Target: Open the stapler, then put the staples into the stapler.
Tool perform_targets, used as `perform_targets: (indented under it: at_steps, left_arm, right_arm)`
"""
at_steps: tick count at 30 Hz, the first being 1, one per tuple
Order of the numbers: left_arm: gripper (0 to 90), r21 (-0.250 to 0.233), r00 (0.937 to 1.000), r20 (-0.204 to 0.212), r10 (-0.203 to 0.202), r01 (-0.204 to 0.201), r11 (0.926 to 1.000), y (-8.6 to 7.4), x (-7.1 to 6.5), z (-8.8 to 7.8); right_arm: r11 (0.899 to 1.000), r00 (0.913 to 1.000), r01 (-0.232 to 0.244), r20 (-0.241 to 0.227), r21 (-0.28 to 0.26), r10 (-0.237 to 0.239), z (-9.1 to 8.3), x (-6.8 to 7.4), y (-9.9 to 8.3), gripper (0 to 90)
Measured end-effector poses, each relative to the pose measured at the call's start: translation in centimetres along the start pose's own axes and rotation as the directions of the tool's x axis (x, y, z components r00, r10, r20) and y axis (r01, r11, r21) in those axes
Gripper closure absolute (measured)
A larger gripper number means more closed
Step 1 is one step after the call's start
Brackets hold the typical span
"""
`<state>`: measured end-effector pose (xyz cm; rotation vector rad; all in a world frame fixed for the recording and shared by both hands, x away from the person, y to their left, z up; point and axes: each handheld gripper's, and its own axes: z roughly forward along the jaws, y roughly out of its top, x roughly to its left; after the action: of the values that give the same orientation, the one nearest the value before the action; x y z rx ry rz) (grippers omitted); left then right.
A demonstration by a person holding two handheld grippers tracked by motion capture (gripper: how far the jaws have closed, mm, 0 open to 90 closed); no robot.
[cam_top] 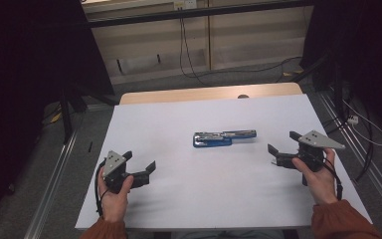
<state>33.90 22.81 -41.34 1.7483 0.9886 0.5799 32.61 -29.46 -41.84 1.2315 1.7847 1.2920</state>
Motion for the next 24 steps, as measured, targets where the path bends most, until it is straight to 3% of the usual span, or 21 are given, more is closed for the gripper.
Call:
perform_targets:
  at_steps: [4,6,11,18,24]
  left_arm:
    - [4.6,0.013,0.9998,0.017,0.004,-0.004,0.9999,-0.35,-0.34,-0.44]
    - [4.6,0.018,0.9995,0.017,0.026,-0.026,0.9995,-0.33,-0.56,-0.55]
    - [4.6,0.02,0.9995,0.024,0.019,-0.019,0.9996,-0.21,-0.62,-0.31]
    - [4.6,0.019,0.9996,0.025,0.01,-0.01,0.9998,-0.24,-0.46,-0.31]
    - [4.6,0.023,0.9994,0.031,0.017,-0.018,0.9996,-0.35,-0.37,-0.27]
  right_arm:
    - [1.0,1.0,-0.006,0.004,0.013,0.006,-0.67,-0.38,-0.44,8.3]
    - [1.0,1.0,-0.007,0.003,0.02,0.007,-0.79,-0.46,-0.64,8.3]
    - [0.999,0.9998,-0.01,-0.015,0.032,0.01,-0.74,-0.53,-0.77,8.7]
    - [0.996,0.9958,-0.021,-0.087,0.083,0.028,-0.34,-0.61,-0.54,10.8]
    - [0.994,0.9947,-0.002,-0.102,0.112,0.013,0.12,-0.3,-0.45,7.4]
